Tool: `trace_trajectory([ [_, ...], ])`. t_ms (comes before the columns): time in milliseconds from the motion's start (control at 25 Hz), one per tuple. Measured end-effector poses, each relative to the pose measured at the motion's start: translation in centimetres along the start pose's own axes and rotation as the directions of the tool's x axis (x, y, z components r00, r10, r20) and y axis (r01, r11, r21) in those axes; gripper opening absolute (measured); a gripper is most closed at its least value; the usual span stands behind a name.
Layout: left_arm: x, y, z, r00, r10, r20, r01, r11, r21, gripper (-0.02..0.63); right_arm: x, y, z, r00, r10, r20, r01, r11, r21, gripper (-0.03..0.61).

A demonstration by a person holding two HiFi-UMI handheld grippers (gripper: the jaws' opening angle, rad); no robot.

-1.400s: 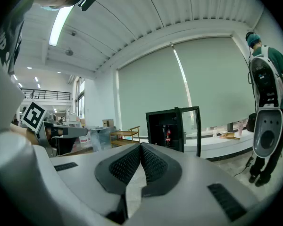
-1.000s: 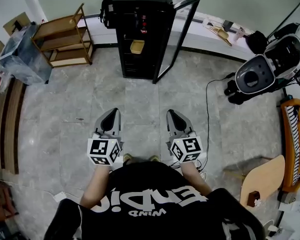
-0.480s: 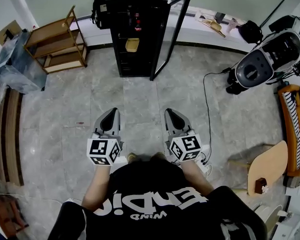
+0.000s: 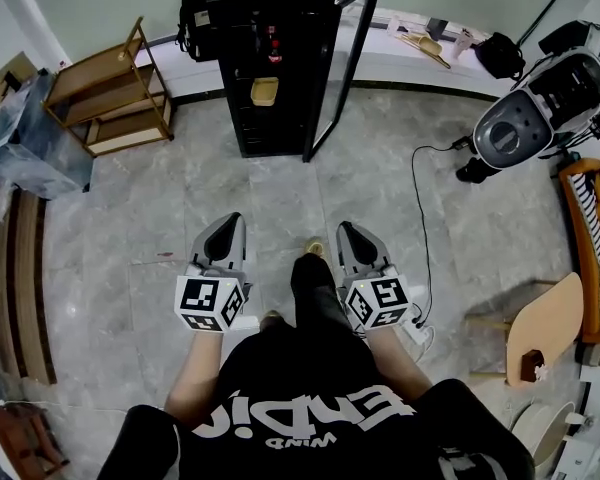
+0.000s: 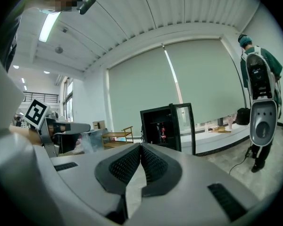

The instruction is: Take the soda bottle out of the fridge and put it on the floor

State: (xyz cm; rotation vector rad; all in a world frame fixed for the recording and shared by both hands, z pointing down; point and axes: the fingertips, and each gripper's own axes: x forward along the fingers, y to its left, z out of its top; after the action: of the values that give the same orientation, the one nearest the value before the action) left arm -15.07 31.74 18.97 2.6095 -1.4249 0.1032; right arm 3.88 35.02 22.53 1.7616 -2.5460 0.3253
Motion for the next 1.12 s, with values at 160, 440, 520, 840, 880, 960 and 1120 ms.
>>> trace_trajectory([
  [160, 2.0, 1.4, -0.4, 1.000, -0.001, -0.012, 0.001, 1.000, -0.001, 0.006, 2.4, -0.7, -0.5, 1.000, 0.002, -0.010, -0.002, 1.000, 0.003, 0.025],
  [440, 7.8, 4.1, 0.4, 1.000, -0.005, -0.016, 0.004, 1.000, -0.008, 0.006, 7.9, -4.5, 0.4, 1.000, -0.010, -0.019, 0.010, 1.000, -0.002, 0.025],
  [520, 9.9, 4.9, 1.1, 1.000, 0.001, -0.017, -0.001, 1.000, -0.010, 0.006, 9.9, -5.7, 0.9, 1.000, -0.008, -0.028, 0.008, 1.000, 0.002, 0.023],
  [840, 18.9, 7.7, 3.9, 0.999, 0.037, -0.023, -0.037, 0.999, -0.012, 0.006, 18.4, -10.6, 4.2, 0.998, 0.044, -0.050, -0.045, 0.999, -0.005, 0.025],
  [880, 20.1, 7.9, 4.2, 0.999, 0.039, -0.022, -0.040, 0.999, -0.016, 0.007, 19.5, -11.2, 4.7, 0.997, 0.053, -0.050, -0.054, 0.999, -0.007, 0.025],
  [960, 22.5, 8.0, 4.6, 0.999, 0.045, -0.020, -0.046, 0.999, -0.024, 0.006, 21.5, -12.3, 5.7, 0.996, 0.076, -0.049, -0.077, 0.997, -0.018, 0.023],
  [1120, 26.9, 8.2, 5.4, 0.998, 0.064, -0.011, -0.064, 0.997, -0.038, 0.006, 25.1, -14.8, 7.3, 0.991, 0.121, -0.054, -0.124, 0.992, -0.040, 0.023],
])
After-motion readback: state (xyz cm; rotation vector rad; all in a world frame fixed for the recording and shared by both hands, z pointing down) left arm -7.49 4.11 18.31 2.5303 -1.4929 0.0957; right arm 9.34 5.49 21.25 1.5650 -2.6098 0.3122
